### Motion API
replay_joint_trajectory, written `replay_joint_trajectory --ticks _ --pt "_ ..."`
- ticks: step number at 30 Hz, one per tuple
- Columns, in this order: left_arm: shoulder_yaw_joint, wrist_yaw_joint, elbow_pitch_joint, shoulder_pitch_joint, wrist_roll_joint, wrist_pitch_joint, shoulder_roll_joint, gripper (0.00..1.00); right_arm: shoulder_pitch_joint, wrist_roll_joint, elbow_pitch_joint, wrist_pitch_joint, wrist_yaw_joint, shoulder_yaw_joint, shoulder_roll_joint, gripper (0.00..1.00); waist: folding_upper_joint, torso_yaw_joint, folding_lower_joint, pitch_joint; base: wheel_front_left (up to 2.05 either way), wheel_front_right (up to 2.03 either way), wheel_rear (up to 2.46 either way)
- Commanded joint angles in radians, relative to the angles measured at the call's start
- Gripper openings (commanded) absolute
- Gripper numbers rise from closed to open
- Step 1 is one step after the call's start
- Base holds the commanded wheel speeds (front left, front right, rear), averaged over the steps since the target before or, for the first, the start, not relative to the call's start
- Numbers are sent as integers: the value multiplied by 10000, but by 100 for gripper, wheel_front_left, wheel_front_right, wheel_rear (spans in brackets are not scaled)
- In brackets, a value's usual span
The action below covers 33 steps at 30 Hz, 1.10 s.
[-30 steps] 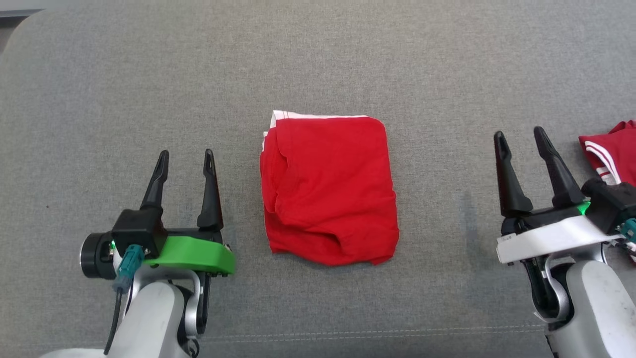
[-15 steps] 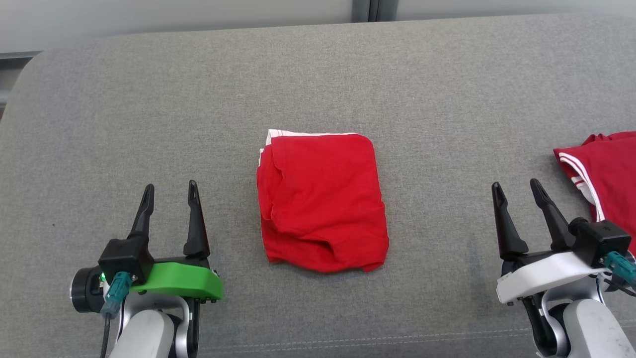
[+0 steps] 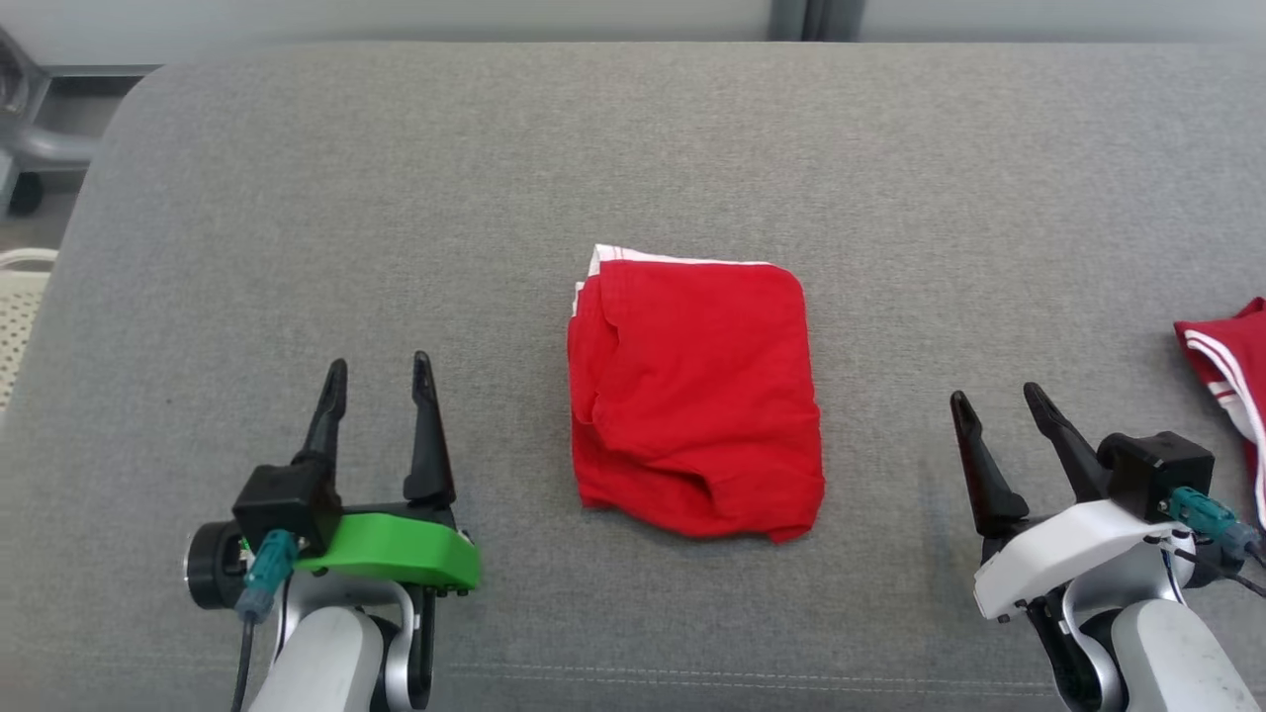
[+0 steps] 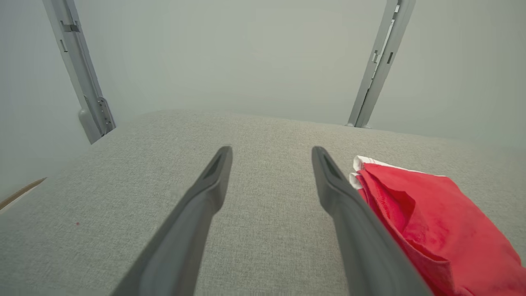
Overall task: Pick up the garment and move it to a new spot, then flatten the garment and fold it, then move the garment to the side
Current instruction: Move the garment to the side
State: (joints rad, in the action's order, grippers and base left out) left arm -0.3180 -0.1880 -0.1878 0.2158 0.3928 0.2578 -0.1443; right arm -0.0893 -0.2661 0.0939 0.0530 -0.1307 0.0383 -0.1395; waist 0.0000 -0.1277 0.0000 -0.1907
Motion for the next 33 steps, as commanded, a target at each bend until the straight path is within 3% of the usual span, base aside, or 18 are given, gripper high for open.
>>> replay_joint_trajectory --ticks 1,10,21,22,23,33 --pt "-58 84 -60 85 57 59 52 100 -126 -83 80 -178 2 94 -104 100 0 -628 0 -236 0 0 0" --pt "-317 278 -309 281 -24 77 516 100 -497 -465 590 -1284 2 770 -301 100 0 -1828 0 -672 0 0 0" --pt "-203 422 -262 324 -194 72 753 100 -994 -745 1302 -2309 2 906 -221 100 0 -2320 0 -899 0 0 0" --pt "-184 445 -265 339 -209 72 769 100 -1026 -735 1352 -2393 2 842 -145 59 0 -2334 0 -916 0 0 0" --pt "-165 454 -267 352 -214 72 783 100 -1014 -724 1385 -2481 2 840 -83 0 0 -2340 0 -934 0 0 0" --pt "42 551 -89 527 -489 72 831 100 -782 335 652 -2097 5 565 6 0 0 -1595 0 -1140 0 0 0"
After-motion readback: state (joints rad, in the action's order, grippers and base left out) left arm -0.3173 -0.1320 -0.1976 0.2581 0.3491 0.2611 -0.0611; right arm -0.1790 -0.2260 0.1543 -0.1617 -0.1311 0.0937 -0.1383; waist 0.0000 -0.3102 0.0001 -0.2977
